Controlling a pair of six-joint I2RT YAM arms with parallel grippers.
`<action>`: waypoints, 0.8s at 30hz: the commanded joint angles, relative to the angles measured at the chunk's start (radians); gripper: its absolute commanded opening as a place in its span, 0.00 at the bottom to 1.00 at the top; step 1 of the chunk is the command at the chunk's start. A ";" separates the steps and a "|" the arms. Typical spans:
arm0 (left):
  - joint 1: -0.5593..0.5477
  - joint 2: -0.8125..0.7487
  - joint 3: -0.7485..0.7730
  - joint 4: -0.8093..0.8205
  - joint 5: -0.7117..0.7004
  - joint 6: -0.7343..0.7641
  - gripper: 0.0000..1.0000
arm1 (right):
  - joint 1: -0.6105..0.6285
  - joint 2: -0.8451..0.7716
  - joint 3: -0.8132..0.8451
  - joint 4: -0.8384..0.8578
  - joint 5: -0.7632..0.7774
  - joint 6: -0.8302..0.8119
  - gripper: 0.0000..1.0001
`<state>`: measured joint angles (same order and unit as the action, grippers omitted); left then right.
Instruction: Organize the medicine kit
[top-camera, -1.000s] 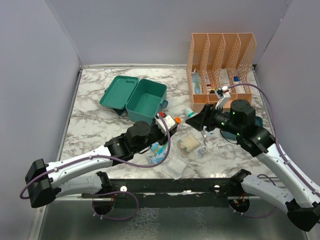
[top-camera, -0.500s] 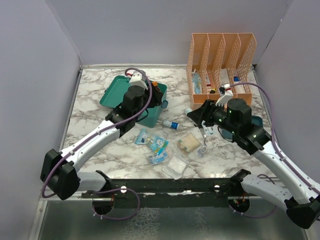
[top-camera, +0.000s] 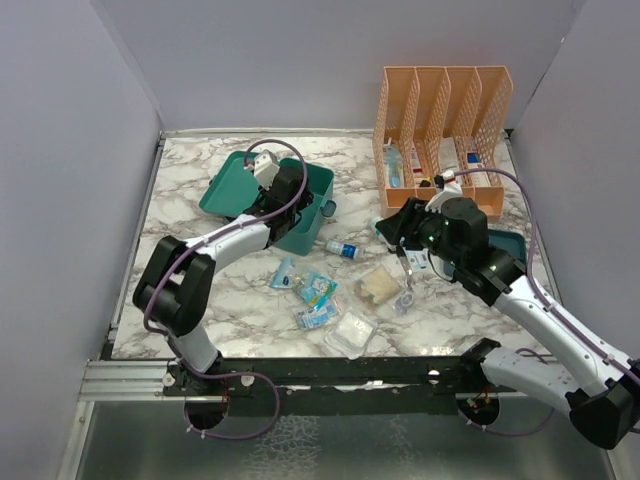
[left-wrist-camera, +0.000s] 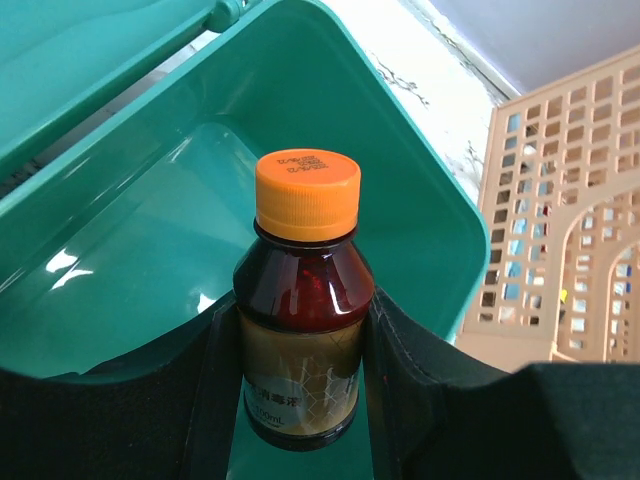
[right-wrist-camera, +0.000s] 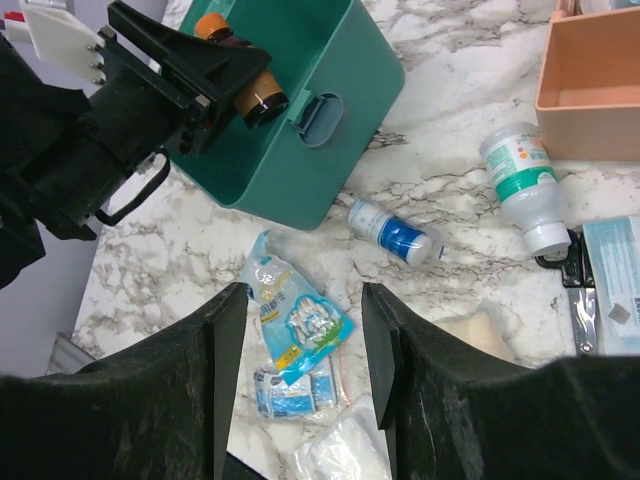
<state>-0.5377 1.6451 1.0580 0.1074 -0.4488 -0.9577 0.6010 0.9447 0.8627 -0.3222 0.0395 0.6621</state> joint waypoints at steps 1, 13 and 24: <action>0.002 0.086 0.102 0.068 -0.089 -0.105 0.38 | 0.001 0.028 0.009 0.025 0.055 0.013 0.50; 0.000 0.262 0.186 0.064 -0.040 -0.266 0.38 | 0.002 0.074 -0.020 0.047 -0.046 0.100 0.44; 0.021 0.341 0.205 0.078 0.069 -0.211 0.48 | 0.001 0.106 -0.017 0.054 -0.086 0.127 0.43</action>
<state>-0.5297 1.9530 1.2449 0.1390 -0.4480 -1.1763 0.6010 1.0420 0.8471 -0.3035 -0.0151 0.7654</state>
